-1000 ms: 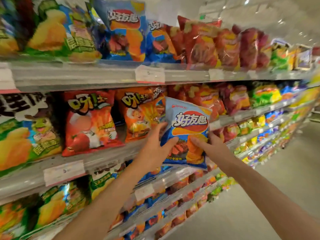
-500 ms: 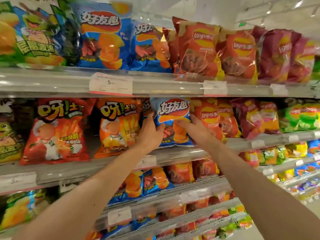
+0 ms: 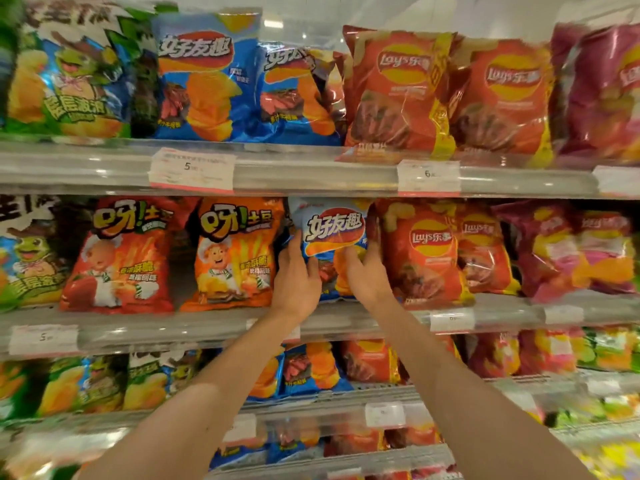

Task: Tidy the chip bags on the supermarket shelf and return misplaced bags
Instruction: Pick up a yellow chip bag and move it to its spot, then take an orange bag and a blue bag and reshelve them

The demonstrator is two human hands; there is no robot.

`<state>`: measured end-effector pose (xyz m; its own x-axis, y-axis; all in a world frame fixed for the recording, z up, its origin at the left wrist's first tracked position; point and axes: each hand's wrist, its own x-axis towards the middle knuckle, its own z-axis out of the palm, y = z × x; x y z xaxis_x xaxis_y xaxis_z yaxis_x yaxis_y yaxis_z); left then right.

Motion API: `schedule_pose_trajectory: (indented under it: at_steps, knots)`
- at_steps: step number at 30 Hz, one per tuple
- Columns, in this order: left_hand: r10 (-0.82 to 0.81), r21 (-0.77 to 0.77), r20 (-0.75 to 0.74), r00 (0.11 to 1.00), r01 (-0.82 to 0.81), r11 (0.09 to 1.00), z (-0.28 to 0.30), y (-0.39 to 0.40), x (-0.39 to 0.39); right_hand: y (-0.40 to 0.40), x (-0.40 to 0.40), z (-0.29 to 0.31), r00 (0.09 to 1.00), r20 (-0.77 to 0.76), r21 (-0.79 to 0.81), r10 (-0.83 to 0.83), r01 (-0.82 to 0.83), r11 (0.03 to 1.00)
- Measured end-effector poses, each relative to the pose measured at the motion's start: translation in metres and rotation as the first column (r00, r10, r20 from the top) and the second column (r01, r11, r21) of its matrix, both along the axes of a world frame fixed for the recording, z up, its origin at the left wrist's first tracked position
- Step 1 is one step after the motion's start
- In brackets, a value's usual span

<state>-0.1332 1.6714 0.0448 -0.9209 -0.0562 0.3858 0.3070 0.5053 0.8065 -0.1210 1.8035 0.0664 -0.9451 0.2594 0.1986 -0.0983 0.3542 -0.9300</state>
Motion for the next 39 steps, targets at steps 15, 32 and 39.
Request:
schedule_pose_trajectory:
  at_steps: [15,32,39]
  knots:
    - [-0.054,-0.215,0.050,0.997,0.064,0.974,0.011,0.001,-0.020,0.027,-0.008,0.007,0.987,-0.016,0.586,0.161,-0.121,0.801]
    - [-0.121,-0.141,-0.105,0.987,0.105,0.984,-0.016,-0.061,0.078,0.023,0.059,-0.036,0.945,-0.312,0.414,0.098,0.043,0.909]
    - [-0.124,-0.053,-0.046,0.991,0.122,0.991,-0.049,-0.128,0.122,-0.002,0.138,-0.083,0.987,-0.162,0.410,-0.005,0.072,0.909]
